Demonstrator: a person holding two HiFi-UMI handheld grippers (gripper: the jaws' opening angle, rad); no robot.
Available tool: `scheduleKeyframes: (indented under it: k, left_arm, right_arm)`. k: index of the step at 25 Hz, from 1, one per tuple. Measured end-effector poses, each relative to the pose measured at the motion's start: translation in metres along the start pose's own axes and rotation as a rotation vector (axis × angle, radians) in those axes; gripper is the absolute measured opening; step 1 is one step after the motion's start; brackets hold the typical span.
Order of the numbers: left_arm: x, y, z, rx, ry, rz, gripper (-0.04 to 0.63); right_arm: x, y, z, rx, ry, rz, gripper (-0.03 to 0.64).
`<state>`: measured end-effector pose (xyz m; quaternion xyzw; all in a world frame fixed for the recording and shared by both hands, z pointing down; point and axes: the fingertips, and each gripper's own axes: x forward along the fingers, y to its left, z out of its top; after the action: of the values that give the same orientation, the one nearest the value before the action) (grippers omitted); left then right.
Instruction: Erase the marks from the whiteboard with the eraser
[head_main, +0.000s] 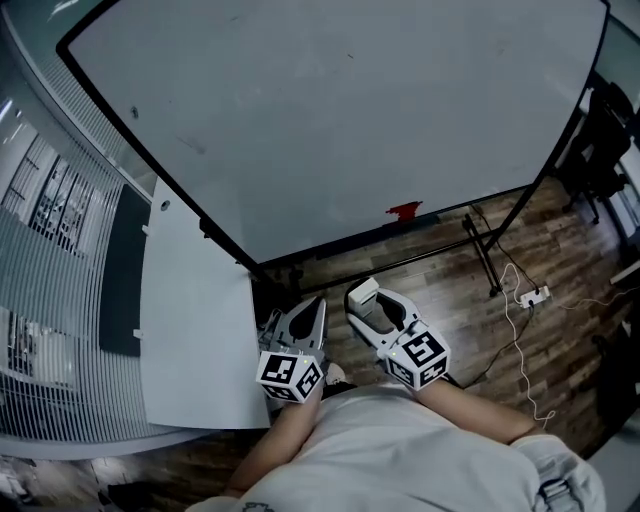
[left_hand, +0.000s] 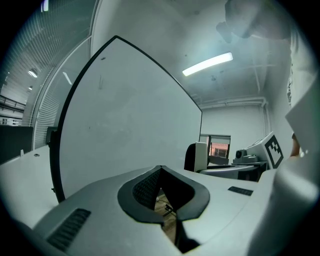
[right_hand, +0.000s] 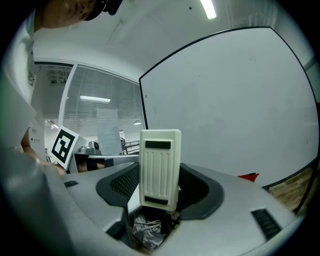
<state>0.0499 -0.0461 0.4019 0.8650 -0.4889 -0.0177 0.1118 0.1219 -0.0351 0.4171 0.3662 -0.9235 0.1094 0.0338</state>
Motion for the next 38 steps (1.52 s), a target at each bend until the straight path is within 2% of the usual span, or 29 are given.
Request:
scheduleKeyframes:
  k: [7, 15, 21, 30, 36, 38]
  left_arm:
    - [0.007, 0.053, 0.009, -0.016, 0.005, -0.013, 0.006]
    - [0.004, 0.119, 0.033, 0.007, 0.004, -0.040, 0.006]
    - [0.006, 0.166, 0.023, 0.005, 0.028, -0.052, 0.006]
    - [0.014, 0.192, 0.007, 0.000, 0.048, -0.054, 0.006]
    - [0.021, 0.203, 0.011, 0.039, 0.051, -0.040, 0.006]
    - [0.024, 0.210, 0.010, 0.030, 0.054, -0.028, 0.006]
  right_arm:
    - [0.053, 0.003, 0.004, 0.001, 0.009, -0.022, 0.245]
    - [0.123, 0.020, 0.016, -0.035, -0.008, -0.068, 0.245]
    - [0.160, 0.024, 0.011, -0.062, 0.004, -0.106, 0.245]
    - [0.193, 0.016, 0.003, -0.082, 0.037, -0.109, 0.245]
    - [0.214, -0.008, -0.005, -0.118, 0.058, -0.127, 0.245]
    - [0.223, -0.018, -0.008, -0.123, 0.065, -0.136, 0.245]
